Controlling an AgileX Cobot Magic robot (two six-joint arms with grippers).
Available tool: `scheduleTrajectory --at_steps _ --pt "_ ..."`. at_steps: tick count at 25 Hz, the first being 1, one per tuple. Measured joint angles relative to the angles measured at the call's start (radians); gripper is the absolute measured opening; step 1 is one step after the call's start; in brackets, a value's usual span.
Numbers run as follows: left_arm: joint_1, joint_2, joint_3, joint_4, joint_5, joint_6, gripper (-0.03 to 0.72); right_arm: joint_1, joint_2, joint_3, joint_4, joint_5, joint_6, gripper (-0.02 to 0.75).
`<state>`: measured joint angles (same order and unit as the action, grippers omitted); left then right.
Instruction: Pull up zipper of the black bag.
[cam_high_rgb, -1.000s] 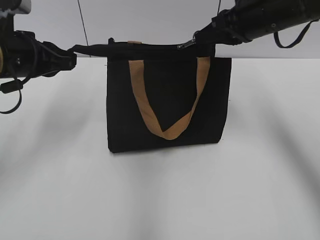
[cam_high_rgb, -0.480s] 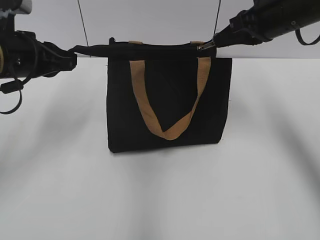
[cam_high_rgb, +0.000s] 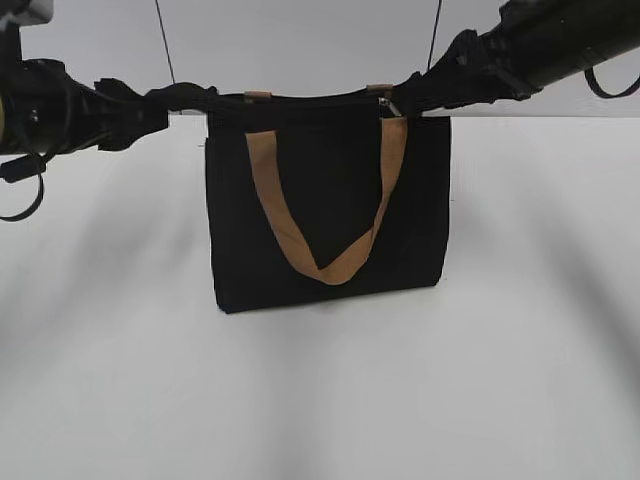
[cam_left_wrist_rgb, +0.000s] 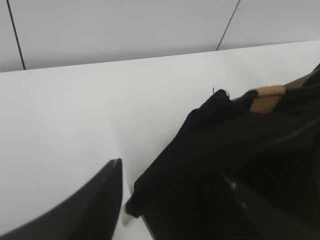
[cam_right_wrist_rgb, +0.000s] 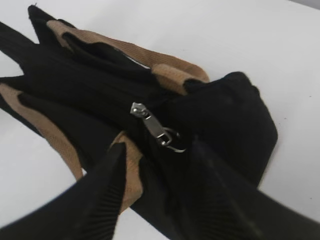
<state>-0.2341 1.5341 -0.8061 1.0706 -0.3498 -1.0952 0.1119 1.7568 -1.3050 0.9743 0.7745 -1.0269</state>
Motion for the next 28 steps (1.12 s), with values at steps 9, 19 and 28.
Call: scheduleTrajectory --at_steps 9,19,28 --pt "0.0 -0.094 0.0 0.481 -0.002 -0.616 0.505 0.0 -0.005 0.0 -0.075 0.209 0.104 0.543" --pt "0.0 -0.194 0.004 0.671 -0.131 -0.935 0.488 0.032 -0.161 0.0 -0.28 0.346 0.261 0.545" --pt "0.0 -0.364 0.078 0.674 -0.021 -0.84 0.477 0.037 -0.38 0.0 -0.445 0.433 0.407 0.54"
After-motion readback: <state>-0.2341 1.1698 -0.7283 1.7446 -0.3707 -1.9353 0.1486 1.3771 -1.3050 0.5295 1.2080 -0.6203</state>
